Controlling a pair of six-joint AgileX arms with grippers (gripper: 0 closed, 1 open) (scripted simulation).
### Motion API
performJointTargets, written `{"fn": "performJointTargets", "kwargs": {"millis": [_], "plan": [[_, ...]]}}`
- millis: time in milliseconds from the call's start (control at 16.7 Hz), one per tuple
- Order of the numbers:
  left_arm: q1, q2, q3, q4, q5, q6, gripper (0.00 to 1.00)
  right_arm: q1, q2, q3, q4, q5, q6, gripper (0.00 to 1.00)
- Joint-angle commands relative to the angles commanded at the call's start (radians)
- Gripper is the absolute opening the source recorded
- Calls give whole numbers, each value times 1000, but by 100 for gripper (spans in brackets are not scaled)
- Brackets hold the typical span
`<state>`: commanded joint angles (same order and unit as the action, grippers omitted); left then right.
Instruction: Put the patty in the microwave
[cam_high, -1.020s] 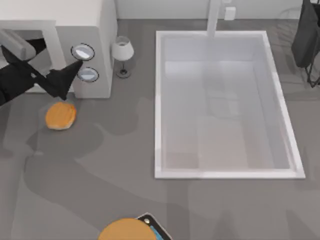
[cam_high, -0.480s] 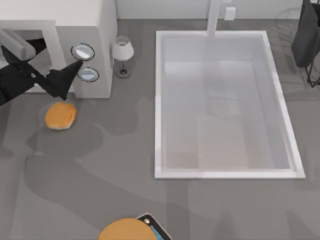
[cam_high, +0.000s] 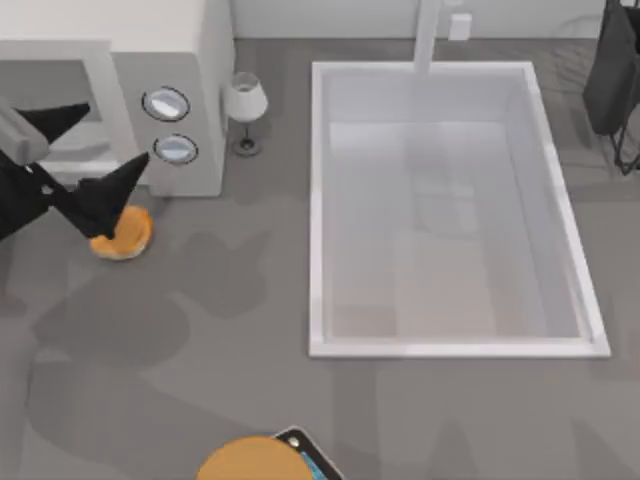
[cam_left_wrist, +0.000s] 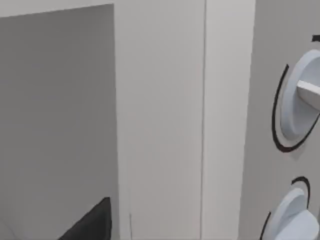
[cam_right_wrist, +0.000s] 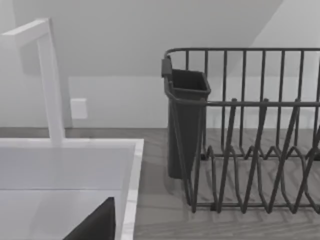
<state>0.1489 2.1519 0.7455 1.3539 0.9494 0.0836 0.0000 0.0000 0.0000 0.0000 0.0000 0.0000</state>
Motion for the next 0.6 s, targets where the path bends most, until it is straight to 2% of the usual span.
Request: {"fn": "performJointTargets", "kwargs": {"millis": [360,600], "plan": [[49,-97,-417,189,46,11,100,0,0,0,0,0,0,100],[87,-182,-591,322,81,19,100,0,0,0,0,0,0,100]]}}
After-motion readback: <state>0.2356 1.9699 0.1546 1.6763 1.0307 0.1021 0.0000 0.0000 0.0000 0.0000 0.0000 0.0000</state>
